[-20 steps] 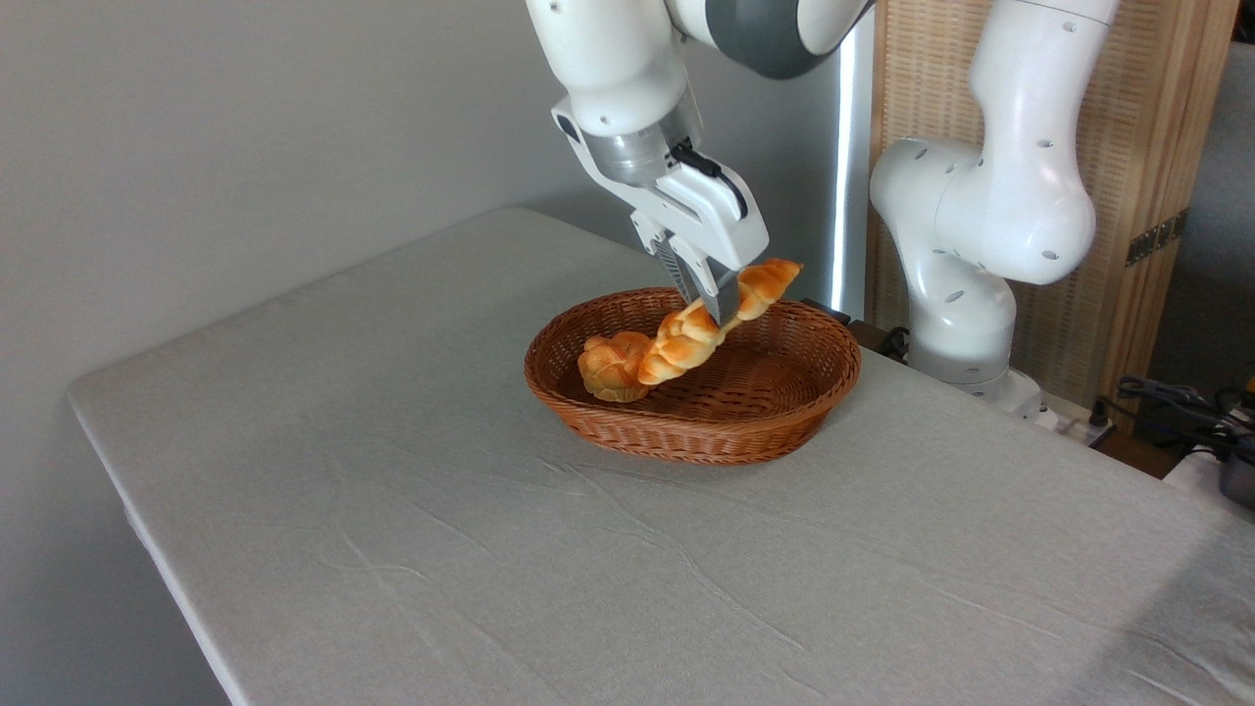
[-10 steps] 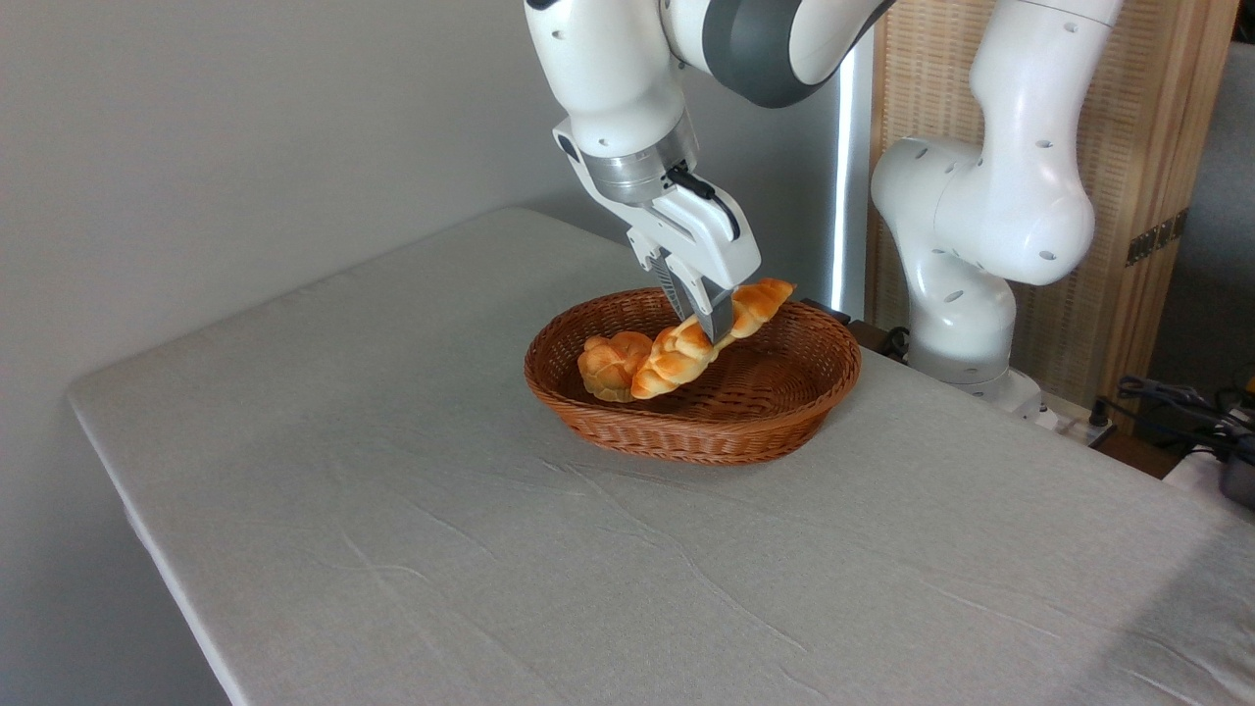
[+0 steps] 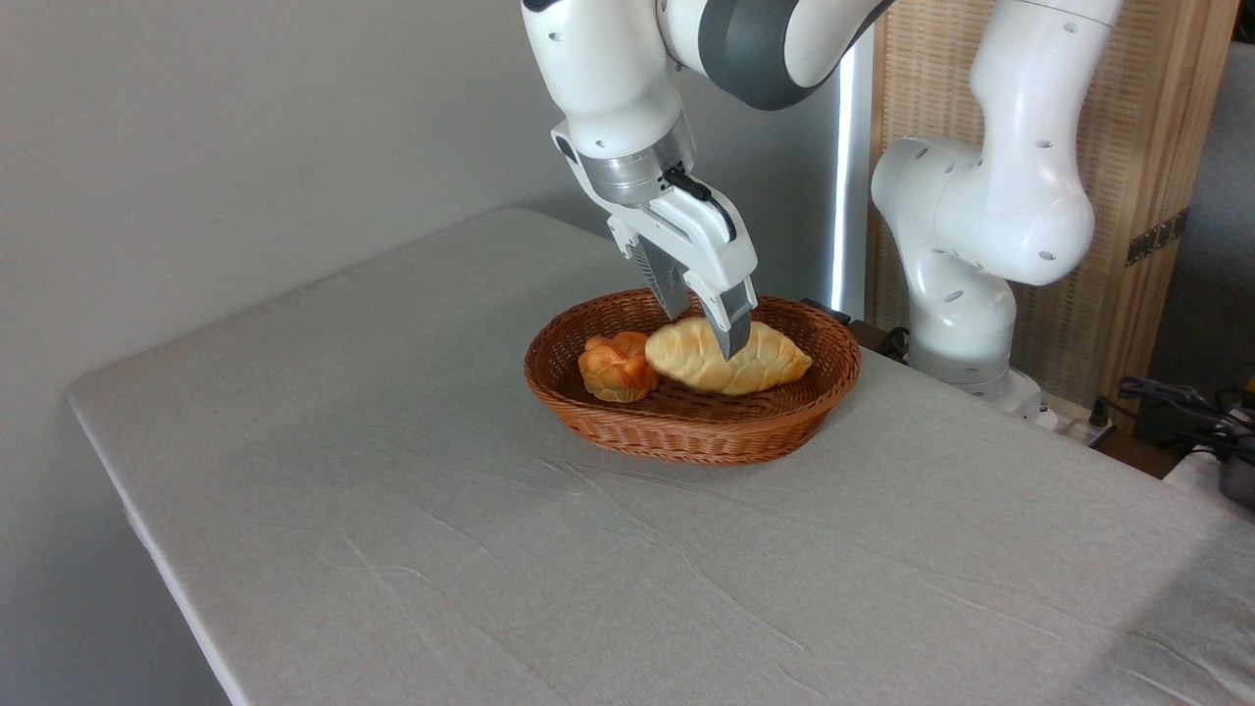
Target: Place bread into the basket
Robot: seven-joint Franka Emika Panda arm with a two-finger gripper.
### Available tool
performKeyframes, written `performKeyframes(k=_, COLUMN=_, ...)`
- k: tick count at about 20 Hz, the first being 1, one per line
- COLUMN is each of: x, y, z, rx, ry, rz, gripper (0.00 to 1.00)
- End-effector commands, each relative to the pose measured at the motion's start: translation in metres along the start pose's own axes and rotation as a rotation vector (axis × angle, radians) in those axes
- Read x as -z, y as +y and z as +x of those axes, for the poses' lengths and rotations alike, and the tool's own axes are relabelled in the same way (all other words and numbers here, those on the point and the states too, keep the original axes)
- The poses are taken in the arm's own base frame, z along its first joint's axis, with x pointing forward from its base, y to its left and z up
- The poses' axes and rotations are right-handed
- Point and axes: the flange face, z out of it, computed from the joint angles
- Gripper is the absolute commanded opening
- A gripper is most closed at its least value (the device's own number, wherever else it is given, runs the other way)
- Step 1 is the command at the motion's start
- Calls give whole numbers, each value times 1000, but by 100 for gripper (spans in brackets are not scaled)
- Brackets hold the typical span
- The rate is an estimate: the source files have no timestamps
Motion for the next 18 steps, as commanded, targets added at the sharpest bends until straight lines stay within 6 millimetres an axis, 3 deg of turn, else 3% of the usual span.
performKeyframes(k=1, x=14, y=-1, z=1, rx=11, ry=37, rz=20, gripper=100)
performKeyframes(k=3, x=34, y=-9, z=8, rx=29, ry=53, rz=32, gripper=100)
performKeyframes(k=6, x=85, y=-24, z=26, rx=130, ry=104, rz=76, gripper=100)
performKeyframes(k=8, x=132, y=-49, z=26, rx=167, ry=172, rz=120, gripper=100)
performKeyframes(k=11, x=178, y=-70, z=32, rx=192, ry=239, rz=181, gripper=100)
performKeyframes(k=13, x=194, y=-81, z=32, rx=206, ry=262, rz=204, gripper=100)
performKeyframes(k=18, x=200, y=-93, z=43, rx=206, ry=285, rz=238, gripper=100)
